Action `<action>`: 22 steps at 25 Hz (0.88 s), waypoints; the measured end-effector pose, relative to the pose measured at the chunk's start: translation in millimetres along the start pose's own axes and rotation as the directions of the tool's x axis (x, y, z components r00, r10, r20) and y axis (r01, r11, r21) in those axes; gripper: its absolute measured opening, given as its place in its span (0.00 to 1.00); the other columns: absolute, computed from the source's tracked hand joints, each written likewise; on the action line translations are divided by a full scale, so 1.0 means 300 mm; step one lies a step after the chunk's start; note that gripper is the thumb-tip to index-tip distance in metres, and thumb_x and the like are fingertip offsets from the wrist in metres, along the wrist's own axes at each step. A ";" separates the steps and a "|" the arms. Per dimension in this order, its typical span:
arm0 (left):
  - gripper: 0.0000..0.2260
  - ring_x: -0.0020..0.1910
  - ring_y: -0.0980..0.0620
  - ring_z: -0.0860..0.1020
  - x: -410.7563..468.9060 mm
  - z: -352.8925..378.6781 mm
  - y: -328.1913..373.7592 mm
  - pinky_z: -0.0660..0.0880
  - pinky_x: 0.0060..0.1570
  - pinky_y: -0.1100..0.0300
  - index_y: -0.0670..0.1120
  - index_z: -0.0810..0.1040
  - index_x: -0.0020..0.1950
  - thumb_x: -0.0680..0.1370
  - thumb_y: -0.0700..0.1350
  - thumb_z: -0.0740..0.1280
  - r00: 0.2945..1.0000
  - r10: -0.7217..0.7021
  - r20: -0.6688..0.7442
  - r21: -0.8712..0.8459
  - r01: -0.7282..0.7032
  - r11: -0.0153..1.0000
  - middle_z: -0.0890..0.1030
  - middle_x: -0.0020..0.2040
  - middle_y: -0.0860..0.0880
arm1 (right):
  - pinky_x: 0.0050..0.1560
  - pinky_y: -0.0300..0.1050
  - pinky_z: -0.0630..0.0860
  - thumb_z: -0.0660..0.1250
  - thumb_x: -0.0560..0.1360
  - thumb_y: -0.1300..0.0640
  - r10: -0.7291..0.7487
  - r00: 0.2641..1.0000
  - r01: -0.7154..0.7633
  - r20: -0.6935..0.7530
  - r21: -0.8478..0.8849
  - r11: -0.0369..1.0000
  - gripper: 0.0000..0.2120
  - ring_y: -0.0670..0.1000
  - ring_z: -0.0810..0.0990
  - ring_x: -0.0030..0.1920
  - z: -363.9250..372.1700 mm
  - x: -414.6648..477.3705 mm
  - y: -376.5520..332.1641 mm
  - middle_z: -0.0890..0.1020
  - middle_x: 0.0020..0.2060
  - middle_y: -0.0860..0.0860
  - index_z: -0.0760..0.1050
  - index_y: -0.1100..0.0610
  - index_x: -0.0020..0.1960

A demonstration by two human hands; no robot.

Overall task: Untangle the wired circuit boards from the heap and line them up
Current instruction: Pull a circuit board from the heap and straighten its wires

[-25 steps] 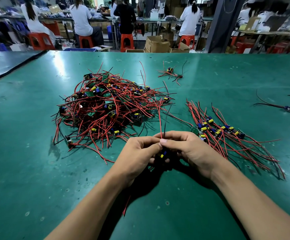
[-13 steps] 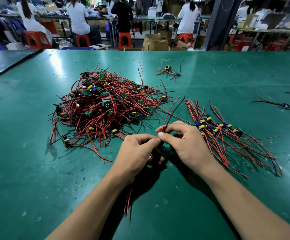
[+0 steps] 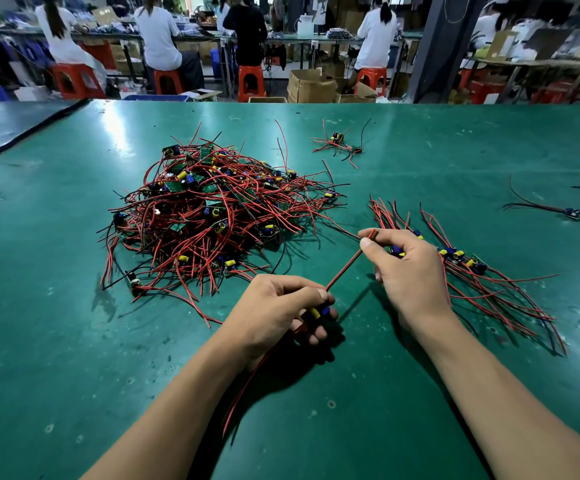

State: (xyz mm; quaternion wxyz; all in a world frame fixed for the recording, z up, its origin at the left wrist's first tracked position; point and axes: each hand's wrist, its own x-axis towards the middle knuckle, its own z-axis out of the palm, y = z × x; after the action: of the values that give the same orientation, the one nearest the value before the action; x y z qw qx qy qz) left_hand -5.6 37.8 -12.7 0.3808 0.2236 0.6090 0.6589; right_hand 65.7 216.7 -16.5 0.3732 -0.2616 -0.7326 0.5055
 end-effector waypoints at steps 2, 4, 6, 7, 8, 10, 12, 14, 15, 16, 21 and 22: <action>0.06 0.27 0.48 0.77 0.000 -0.006 0.004 0.75 0.26 0.61 0.38 0.82 0.43 0.77 0.35 0.67 1.000 -0.008 0.000 -0.016 0.008 1.000 0.83 0.38 0.38 | 0.33 0.35 0.69 0.72 0.76 0.59 0.016 1.000 -0.016 -0.004 0.035 0.999 0.03 0.41 0.71 0.27 0.007 -0.001 0.001 0.81 0.34 0.42 0.84 0.54 0.43; 0.06 0.27 0.48 0.77 0.003 -0.007 0.005 0.75 0.26 0.62 0.38 0.82 0.43 0.77 0.35 0.66 1.000 -0.016 -0.008 -0.046 0.016 0.999 0.83 0.38 0.38 | 0.26 0.35 0.65 0.72 0.77 0.57 0.099 0.995 -0.099 0.006 0.142 0.985 0.05 0.44 0.68 0.23 0.012 0.000 -0.001 0.77 0.29 0.43 0.82 0.56 0.42; 0.05 0.27 0.48 0.77 0.000 -0.008 0.007 0.75 0.26 0.62 0.37 0.82 0.44 0.77 0.35 0.66 1.000 -0.019 -0.001 -0.053 0.019 0.998 0.83 0.39 0.38 | 0.24 0.36 0.62 0.71 0.78 0.57 0.208 0.977 -0.210 0.038 0.295 0.932 0.07 0.44 0.65 0.22 0.016 0.003 -0.012 0.72 0.28 0.46 0.80 0.58 0.43; 0.05 0.27 0.47 0.77 -0.002 -0.008 0.007 0.75 0.27 0.62 0.37 0.82 0.44 0.77 0.35 0.67 1.000 -0.022 0.008 -0.054 0.022 0.998 0.83 0.39 0.38 | 0.23 0.36 0.61 0.70 0.79 0.57 0.246 0.967 -0.252 0.064 0.360 0.898 0.08 0.44 0.65 0.22 0.016 0.004 -0.019 0.70 0.28 0.47 0.79 0.60 0.43; 0.05 0.27 0.47 0.77 -0.005 -0.009 0.009 0.76 0.27 0.61 0.37 0.82 0.45 0.77 0.36 0.67 1.000 -0.025 0.017 -0.054 0.026 0.998 0.83 0.39 0.38 | 0.22 0.35 0.61 0.68 0.79 0.57 0.275 0.956 -0.291 0.101 0.418 0.861 0.09 0.44 0.64 0.21 0.014 0.004 -0.027 0.69 0.28 0.47 0.79 0.60 0.43; 0.05 0.27 0.47 0.77 -0.008 -0.008 0.011 0.76 0.27 0.61 0.36 0.81 0.46 0.77 0.36 0.67 0.999 -0.029 0.024 -0.057 0.030 0.998 0.83 0.39 0.37 | 0.20 0.35 0.59 0.66 0.81 0.56 0.340 0.916 -0.400 0.212 0.531 0.747 0.11 0.43 0.62 0.21 0.007 0.004 -0.046 0.68 0.27 0.46 0.76 0.58 0.41; 0.05 0.27 0.48 0.76 -0.011 -0.005 0.014 0.75 0.27 0.62 0.35 0.81 0.47 0.77 0.36 0.67 0.999 -0.025 0.029 -0.059 0.026 0.998 0.83 0.39 0.38 | 0.18 0.34 0.58 0.65 0.80 0.55 0.402 0.838 -0.543 0.368 0.630 0.555 0.12 0.42 0.61 0.20 -0.002 0.005 -0.064 0.67 0.27 0.46 0.74 0.57 0.39; 0.05 0.27 0.48 0.76 -0.014 -0.002 0.016 0.75 0.26 0.62 0.34 0.80 0.48 0.77 0.35 0.67 0.999 -0.021 0.035 -0.042 0.022 0.999 0.82 0.39 0.38 | 0.17 0.33 0.59 0.67 0.75 0.55 0.415 0.771 -0.627 0.483 0.691 0.360 0.10 0.42 0.62 0.20 -0.010 0.005 -0.074 0.67 0.29 0.48 0.74 0.58 0.37; 0.05 0.27 0.48 0.76 -0.015 -0.001 0.017 0.75 0.26 0.62 0.34 0.80 0.48 0.77 0.35 0.67 0.999 -0.021 0.033 -0.032 0.022 0.999 0.82 0.39 0.38 | 0.17 0.33 0.60 0.67 0.74 0.55 0.414 0.758 -0.640 0.504 0.697 0.323 0.09 0.42 0.62 0.20 -0.011 0.005 -0.076 0.67 0.30 0.48 0.74 0.58 0.37; 0.05 0.27 0.48 0.76 -0.017 -0.002 0.018 0.75 0.26 0.62 0.33 0.80 0.48 0.77 0.35 0.66 0.999 -0.023 0.025 -0.027 0.024 0.999 0.82 0.39 0.38 | 0.18 0.33 0.60 0.67 0.75 0.55 0.414 0.766 -0.634 0.492 0.684 0.360 0.09 0.42 0.62 0.20 -0.011 0.002 -0.072 0.67 0.30 0.48 0.75 0.58 0.38; 0.05 0.27 0.48 0.77 -0.013 0.003 0.012 0.75 0.26 0.62 0.34 0.80 0.48 0.78 0.35 0.65 1.000 -0.006 -0.028 -0.064 0.004 0.998 0.82 0.39 0.37 | 0.22 0.34 0.63 0.72 0.70 0.51 0.267 0.823 -0.481 0.502 0.364 0.798 0.13 0.44 0.67 0.25 0.027 -0.067 -0.058 0.75 0.28 0.45 0.82 0.60 0.48; 0.06 0.27 0.48 0.77 -0.013 0.004 0.008 0.75 0.26 0.62 0.34 0.80 0.48 0.79 0.35 0.65 0.999 0.007 -0.036 -0.072 -0.010 0.997 0.82 0.38 0.38 | 0.22 0.34 0.66 0.73 0.70 0.51 0.245 0.779 -0.487 0.577 0.311 0.816 0.14 0.45 0.71 0.25 0.039 -0.088 -0.057 0.77 0.27 0.47 0.83 0.59 0.49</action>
State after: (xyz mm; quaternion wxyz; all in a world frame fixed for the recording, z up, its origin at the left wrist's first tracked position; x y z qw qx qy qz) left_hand -3.0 35.7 -9.4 0.3747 0.2004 0.5906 0.6860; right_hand 71.5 184.4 -10.5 0.1055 -0.1666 -0.6022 0.7736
